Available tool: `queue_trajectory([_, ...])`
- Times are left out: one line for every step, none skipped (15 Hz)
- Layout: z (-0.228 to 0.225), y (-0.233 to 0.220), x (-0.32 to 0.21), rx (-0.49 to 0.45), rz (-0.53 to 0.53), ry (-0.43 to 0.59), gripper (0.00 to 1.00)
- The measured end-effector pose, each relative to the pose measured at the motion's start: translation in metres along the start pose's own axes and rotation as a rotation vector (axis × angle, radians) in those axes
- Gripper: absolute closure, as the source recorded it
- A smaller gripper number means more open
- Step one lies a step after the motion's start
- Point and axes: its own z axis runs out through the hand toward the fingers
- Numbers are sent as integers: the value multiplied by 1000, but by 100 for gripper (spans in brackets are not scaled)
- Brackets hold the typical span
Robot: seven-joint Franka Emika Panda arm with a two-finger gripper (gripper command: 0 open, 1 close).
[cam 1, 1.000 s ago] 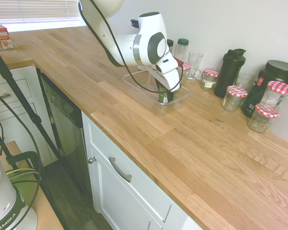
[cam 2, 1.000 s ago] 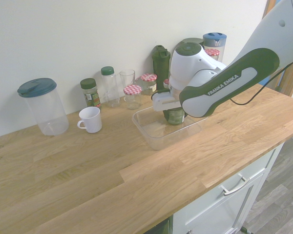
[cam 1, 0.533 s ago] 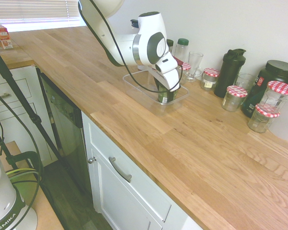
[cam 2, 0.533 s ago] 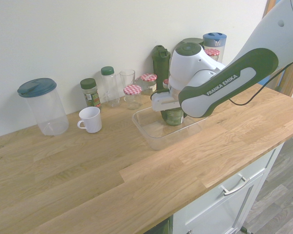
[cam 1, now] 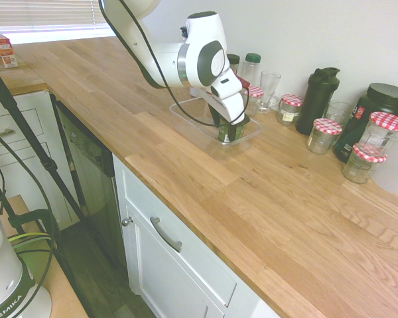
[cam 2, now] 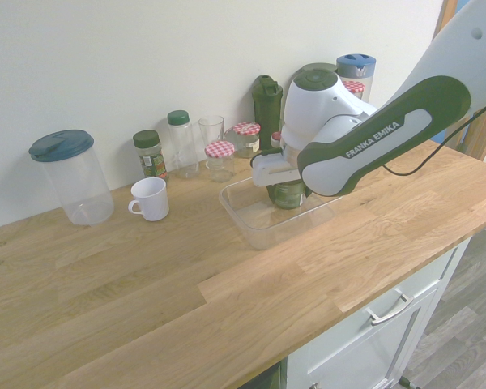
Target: Put the cereal into the container
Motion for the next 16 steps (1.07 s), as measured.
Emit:
queue_trajectory([-6, 3, 0, 4, 1, 2, 0])
queue_trajectory([-13, 7, 0, 8, 1, 4, 0])
queue_trajectory([-21, 11, 0, 11, 2, 7, 0])
queue_trajectory([-31, 15, -1, 15, 2, 10, 0])
queue_trajectory([-40, 20, -1, 21, 2, 13, 0])
queue_trajectory([-51, 24, -3, 27, 1, 16, 0])
queue_trajectory([-61, 29, -5, 28, -2, 19, 0])
queue_trajectory([-73, 34, -8, 28, -12, 20, 0])
queue_trajectory([-84, 41, -11, 26, -26, 12, 0])
queue_trajectory([-97, 47, -14, 24, -41, 1, 0])
queue_trajectory([-110, 54, -14, 21, -57, -5, 0])
queue_trajectory([-124, 63, -14, 15, -75, -6, 0])
queue_trajectory([-136, 71, -11, 6, -95, -9, 0])
queue_trajectory([-145, 80, -8, -4, -119, -11, 0])
queue_trajectory([-150, 88, -5, -14, -147, -14, 0])
queue_trajectory([-152, 95, -1, -27, -176, -20, 0])
